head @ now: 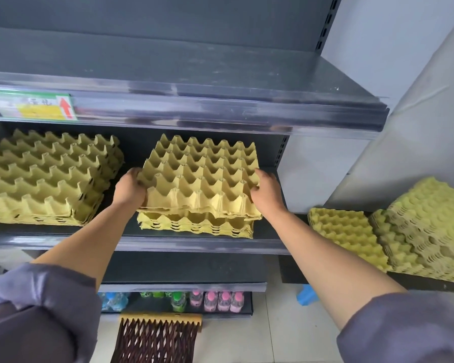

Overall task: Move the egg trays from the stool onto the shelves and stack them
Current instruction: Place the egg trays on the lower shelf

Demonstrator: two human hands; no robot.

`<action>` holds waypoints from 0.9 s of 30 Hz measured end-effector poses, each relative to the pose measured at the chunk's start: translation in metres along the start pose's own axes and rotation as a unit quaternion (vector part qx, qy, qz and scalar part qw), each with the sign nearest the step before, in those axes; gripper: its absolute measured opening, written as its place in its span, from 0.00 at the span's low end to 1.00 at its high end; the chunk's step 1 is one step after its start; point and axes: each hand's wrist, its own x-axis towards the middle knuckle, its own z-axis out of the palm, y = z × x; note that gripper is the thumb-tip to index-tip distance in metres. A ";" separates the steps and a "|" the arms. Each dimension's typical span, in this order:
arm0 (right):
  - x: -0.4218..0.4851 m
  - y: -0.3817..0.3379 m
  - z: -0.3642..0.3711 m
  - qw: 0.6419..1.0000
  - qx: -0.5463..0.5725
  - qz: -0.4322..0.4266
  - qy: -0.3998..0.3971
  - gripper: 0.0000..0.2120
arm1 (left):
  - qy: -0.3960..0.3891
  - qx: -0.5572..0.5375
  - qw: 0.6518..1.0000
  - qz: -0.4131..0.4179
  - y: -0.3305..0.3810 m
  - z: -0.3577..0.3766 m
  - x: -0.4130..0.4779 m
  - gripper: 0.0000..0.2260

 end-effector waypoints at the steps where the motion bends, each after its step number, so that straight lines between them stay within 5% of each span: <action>1: -0.001 0.001 0.001 1.000 0.005 0.001 -0.006 0.26 | -0.015 -0.006 1.000 -0.007 0.000 0.004 0.001 0.21; 6: 0.001 0.005 0.007 0.998 -0.021 0.011 -0.064 0.28 | -0.103 0.034 0.993 -0.041 -0.011 0.017 -0.001 0.24; 10: 0.001 0.006 0.007 0.997 -0.035 0.015 -0.069 0.28 | -0.078 0.097 0.992 -0.022 -0.008 0.013 -0.005 0.25; 14: -0.003 0.008 -0.001 0.996 -0.059 0.006 -0.063 0.27 | -0.016 0.189 0.978 0.091 0.009 0.012 -0.009 0.22; 27: -0.025 0.079 -0.085 0.949 -0.308 -0.063 0.012 0.19 | -0.056 0.289 0.908 0.297 0.095 0.062 -0.043 0.11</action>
